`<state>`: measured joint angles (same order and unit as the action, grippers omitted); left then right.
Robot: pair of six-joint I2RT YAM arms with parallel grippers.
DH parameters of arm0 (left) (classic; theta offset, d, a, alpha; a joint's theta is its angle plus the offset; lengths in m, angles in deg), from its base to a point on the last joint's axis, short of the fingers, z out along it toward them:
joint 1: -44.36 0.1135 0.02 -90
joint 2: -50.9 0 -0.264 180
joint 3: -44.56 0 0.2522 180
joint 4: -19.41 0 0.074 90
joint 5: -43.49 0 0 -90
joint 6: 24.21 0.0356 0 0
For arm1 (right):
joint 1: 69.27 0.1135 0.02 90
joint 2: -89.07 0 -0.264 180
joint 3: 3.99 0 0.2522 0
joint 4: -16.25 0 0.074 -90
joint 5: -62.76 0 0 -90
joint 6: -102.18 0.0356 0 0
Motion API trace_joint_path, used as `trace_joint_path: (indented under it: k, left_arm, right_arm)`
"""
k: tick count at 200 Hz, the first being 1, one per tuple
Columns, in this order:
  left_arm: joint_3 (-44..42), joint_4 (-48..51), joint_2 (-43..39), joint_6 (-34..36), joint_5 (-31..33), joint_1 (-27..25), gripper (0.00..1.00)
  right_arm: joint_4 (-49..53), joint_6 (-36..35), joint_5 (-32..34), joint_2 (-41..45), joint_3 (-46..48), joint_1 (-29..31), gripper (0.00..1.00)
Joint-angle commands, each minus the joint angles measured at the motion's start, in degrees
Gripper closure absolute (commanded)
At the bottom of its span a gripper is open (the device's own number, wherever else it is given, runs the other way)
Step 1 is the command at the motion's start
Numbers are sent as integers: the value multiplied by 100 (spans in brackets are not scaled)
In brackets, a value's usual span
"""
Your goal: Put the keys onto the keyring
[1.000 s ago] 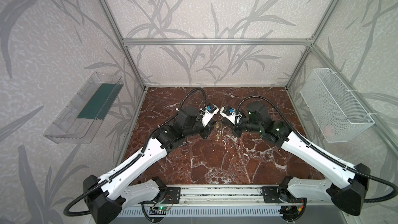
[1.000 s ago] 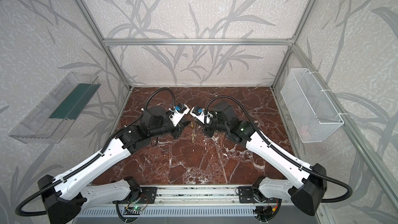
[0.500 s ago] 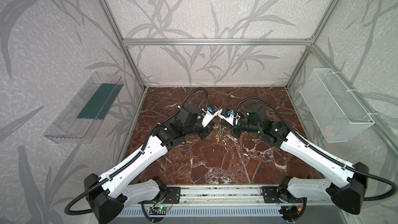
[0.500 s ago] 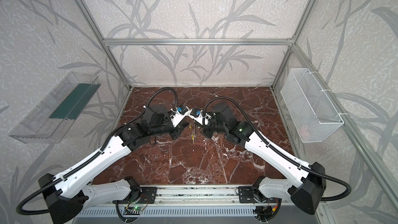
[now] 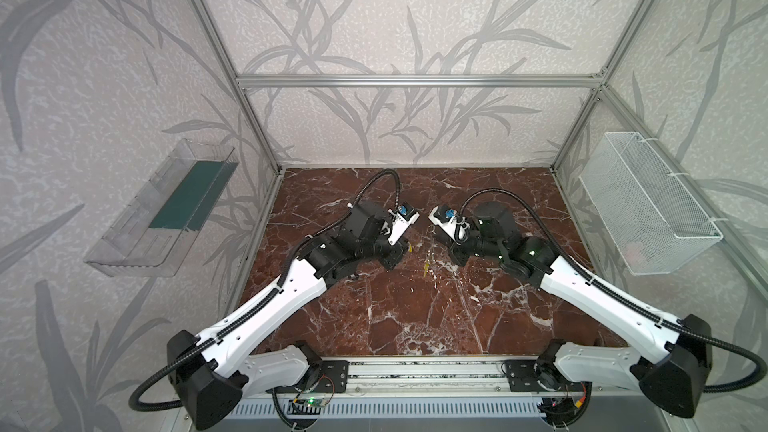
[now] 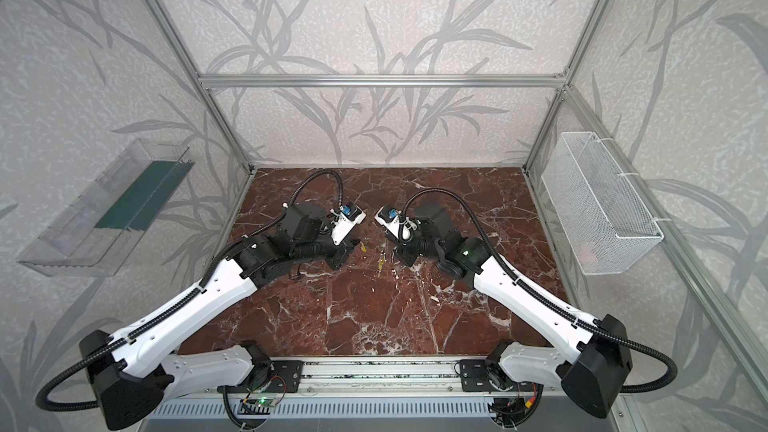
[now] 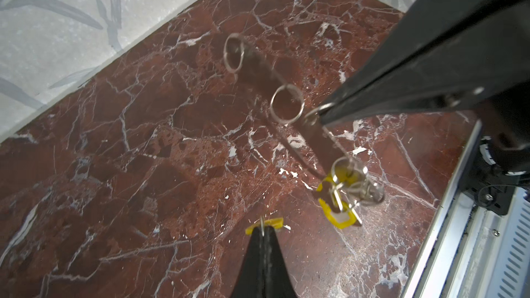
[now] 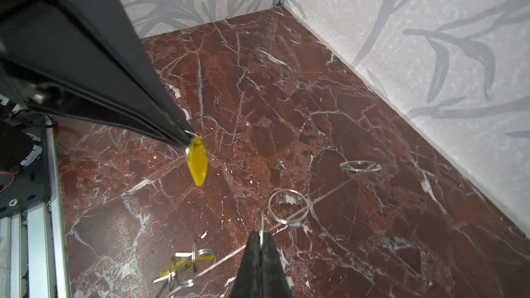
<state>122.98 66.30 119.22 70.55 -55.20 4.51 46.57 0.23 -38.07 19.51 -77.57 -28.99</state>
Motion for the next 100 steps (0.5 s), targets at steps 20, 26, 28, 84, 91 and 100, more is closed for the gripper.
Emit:
trace_joint_path:
  k: [20,26,28,84,91,100]
  left_arm:
    - [35,420,688,-394,848,139,100]
    - [56,384,824,-427,851,202,100]
    - [71,369,879,-439,847,223,100]
    - [930,-144,2594,-536,724,704,100]
    - [1093,-165,2785,-545,760,726,100]
    - [1229,-275,3003,-546,808,743,100]
  right_arm:
    - [-347,569,107,336,130,-254,100]
    - [-347,602,130,361,143,-264,100]
    - [-346,611,140,368,147,-265,100]
    - [-280,711,292,671,326,-326,100]
    - [-263,720,299,709,345,-333,100]
    - [-241,720,325,754,378,-343,100]
